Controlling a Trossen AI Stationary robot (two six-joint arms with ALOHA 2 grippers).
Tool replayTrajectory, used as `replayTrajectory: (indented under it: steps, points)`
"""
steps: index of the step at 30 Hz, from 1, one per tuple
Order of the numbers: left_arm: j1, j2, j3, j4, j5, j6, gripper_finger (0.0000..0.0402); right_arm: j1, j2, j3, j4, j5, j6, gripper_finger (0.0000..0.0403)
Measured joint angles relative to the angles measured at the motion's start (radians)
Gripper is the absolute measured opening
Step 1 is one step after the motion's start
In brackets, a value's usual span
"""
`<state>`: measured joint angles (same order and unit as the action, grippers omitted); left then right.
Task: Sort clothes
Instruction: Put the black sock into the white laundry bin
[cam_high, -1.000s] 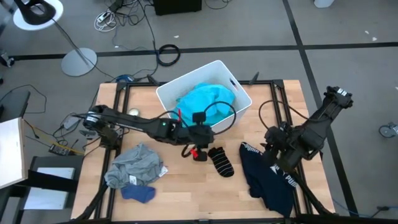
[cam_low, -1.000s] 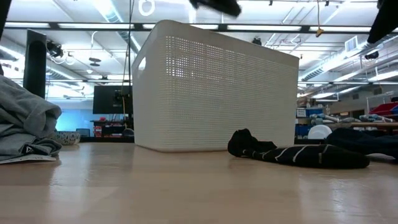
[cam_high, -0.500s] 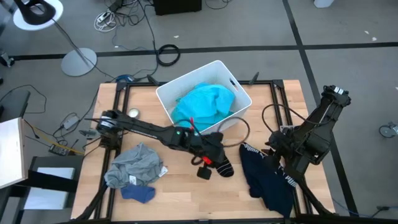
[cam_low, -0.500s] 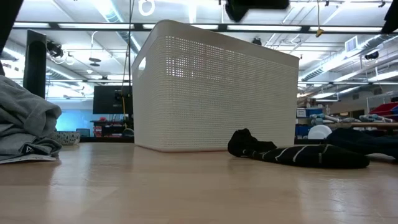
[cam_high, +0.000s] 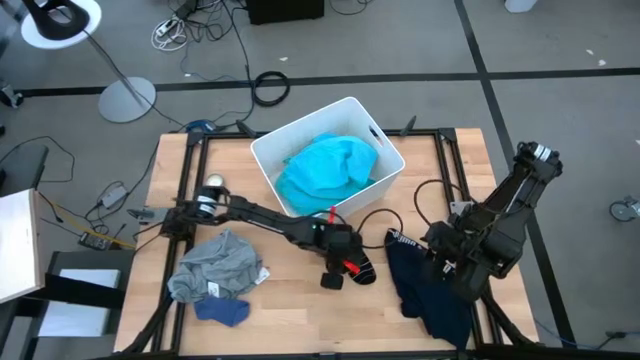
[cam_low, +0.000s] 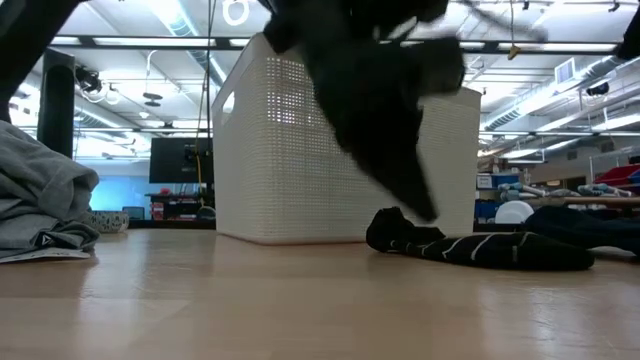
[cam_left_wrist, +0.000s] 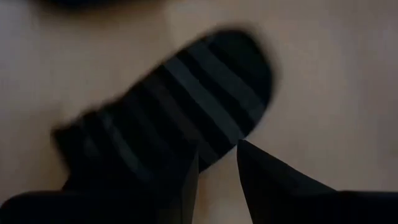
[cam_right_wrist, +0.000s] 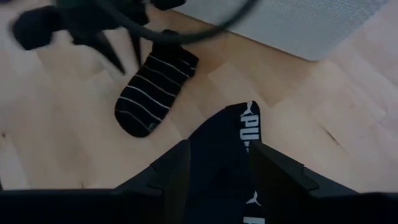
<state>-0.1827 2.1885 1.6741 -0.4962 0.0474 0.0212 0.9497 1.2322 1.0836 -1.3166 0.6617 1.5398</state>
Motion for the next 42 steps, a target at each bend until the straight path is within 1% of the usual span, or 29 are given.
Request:
replayTrajectory:
  steps: [4, 7, 9, 11, 12, 15, 18, 21, 28, 31, 34, 39, 42]
  points:
    - [0.022, 0.02, -0.003, -0.027, -0.07, -0.021, 0.0117, 0.0, 0.013, 0.0, -0.001, 0.001, -0.029, 0.0164]
    - [0.038, 0.029, -0.006, -0.003, -0.073, -0.044, 0.0113, 0.0, 0.013, 0.0, -0.006, 0.01, -0.034, 0.0164]
    - [0.047, 0.031, -0.008, -0.016, -0.064, -0.083, 0.0086, 0.0, 0.011, 0.0, -0.006, 0.024, -0.044, 0.0164]
    - [0.051, 0.031, -0.009, -0.026, -0.056, -0.1, 0.0035, 0.003, 0.011, 0.0, -0.008, 0.029, -0.064, 0.0164]
    - [0.052, 0.03, -0.013, -0.025, -0.056, -0.103, 0.0018, 0.004, 0.011, 0.0, -0.008, 0.033, -0.074, 0.0164]
    - [0.052, 0.03, -0.026, -0.039, -0.056, -0.13, 0.0005, 0.007, 0.011, 0.0, -0.019, 0.072, -0.092, 0.0164]
    - [0.052, 0.027, -0.027, -0.088, -0.056, -0.159, 0.0003, 0.017, 0.009, -0.014, -0.01, 0.115, -0.093, 0.0164]
    - [0.043, 0.026, -0.027, -0.105, -0.088, -0.175, 0.0002, 0.024, 0.009, -0.055, 0.016, 0.123, -0.092, 0.0164]
    - [0.023, 0.025, -0.027, -0.131, -0.104, -0.234, 0.0001, 0.051, 0.009, -0.168, 0.044, 0.101, 0.043, 0.0164]
    - [0.012, 0.026, -0.029, -0.086, -0.103, -0.268, 0.0001, 0.064, 0.009, -0.209, 0.092, 0.096, 0.08, 0.0164]
    - [0.006, 0.031, -0.024, -0.034, -0.089, -0.322, 0.0004, 0.075, 0.009, -0.232, 0.151, 0.07, 0.083, 0.0164]
    - [0.001, 0.033, -0.024, 0.066, 0.008, -0.34, 0.0014, 0.092, 0.009, -0.25, 0.23, 0.059, 0.086, 0.0164]
    - [-0.001, 0.033, -0.023, 0.074, 0.017, -0.347, 0.0026, 0.097, 0.009, -0.251, 0.257, 0.059, 0.086, 0.0164]
